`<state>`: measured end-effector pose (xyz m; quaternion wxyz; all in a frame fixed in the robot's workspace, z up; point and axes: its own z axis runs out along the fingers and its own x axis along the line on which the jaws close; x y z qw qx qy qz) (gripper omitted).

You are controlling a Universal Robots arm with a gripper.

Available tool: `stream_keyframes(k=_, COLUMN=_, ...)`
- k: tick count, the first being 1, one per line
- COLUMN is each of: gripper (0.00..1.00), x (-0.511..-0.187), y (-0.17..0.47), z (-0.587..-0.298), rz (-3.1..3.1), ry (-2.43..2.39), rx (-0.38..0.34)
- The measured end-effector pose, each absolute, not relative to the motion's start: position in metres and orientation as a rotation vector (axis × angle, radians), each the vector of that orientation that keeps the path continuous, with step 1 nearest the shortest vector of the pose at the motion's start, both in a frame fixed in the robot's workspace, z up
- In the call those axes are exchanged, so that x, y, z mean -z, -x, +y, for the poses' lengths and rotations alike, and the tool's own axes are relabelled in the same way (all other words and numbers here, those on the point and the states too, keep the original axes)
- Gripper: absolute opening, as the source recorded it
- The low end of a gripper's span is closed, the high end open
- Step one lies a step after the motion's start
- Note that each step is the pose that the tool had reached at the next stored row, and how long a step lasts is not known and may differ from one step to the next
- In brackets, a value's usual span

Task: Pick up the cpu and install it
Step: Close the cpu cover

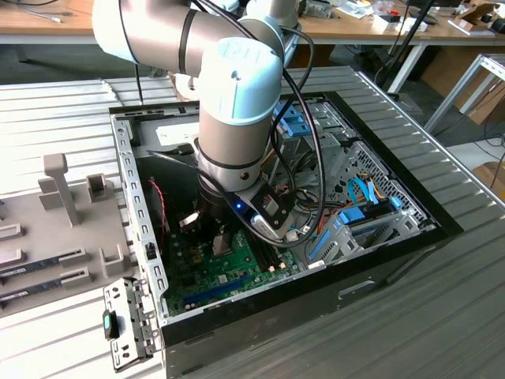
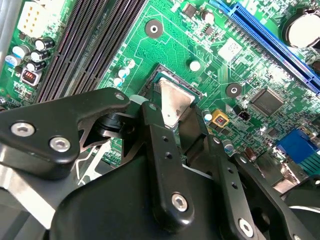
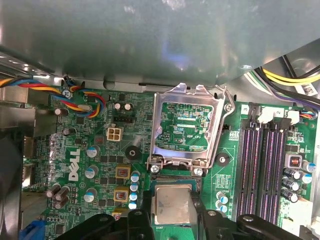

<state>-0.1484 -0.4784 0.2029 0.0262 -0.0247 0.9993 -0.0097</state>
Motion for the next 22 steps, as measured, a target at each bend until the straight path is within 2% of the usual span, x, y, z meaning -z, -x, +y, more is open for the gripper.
stream_keyframes(k=22, gripper=0.39, x=-0.2039, y=0.1456, z=-0.4785, rz=3.09, ry=-0.035, rx=0.037)
